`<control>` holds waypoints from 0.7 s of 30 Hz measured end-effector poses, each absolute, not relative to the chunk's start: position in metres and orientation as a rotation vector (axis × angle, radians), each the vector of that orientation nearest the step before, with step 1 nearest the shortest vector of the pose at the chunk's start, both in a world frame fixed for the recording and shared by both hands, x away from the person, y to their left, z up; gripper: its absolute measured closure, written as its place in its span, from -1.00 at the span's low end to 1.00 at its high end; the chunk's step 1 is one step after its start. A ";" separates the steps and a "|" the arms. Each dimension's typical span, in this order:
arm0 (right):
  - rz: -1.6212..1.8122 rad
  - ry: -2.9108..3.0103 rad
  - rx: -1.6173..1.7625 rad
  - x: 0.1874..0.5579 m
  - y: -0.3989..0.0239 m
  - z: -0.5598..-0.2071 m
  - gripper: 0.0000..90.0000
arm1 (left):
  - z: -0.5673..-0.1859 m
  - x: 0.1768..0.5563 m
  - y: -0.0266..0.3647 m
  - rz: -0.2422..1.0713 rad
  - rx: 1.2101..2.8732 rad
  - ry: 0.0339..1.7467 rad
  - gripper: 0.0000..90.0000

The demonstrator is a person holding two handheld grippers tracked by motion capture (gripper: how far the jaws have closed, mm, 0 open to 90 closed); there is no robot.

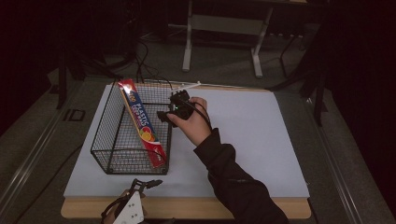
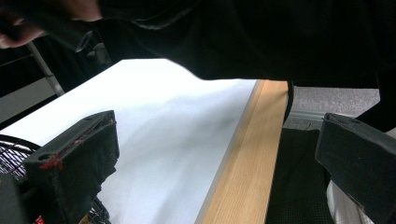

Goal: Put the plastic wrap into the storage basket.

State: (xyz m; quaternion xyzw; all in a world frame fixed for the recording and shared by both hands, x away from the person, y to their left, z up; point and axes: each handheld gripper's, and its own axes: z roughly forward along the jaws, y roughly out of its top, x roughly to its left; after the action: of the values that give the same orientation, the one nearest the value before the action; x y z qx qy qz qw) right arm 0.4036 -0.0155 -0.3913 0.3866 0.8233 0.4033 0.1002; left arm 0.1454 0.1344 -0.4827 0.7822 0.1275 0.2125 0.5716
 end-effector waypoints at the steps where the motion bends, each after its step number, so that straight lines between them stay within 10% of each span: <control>1: 1.195 2.428 1.140 0.403 -0.021 -0.392 -0.47 | -0.483 0.146 0.134 0.499 1.838 0.300 -1.00; 21: 1.198 2.341 1.166 0.380 -0.101 -0.404 -0.48 | -0.484 0.146 0.132 0.503 1.850 0.297 -1.00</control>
State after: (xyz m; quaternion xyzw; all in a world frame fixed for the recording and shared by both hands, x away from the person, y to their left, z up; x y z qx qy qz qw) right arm 0.3796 -0.1010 -0.4042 0.4018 0.8067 0.4127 0.1322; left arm 0.1462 0.1322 -0.4842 0.7866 0.1265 0.2137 0.5654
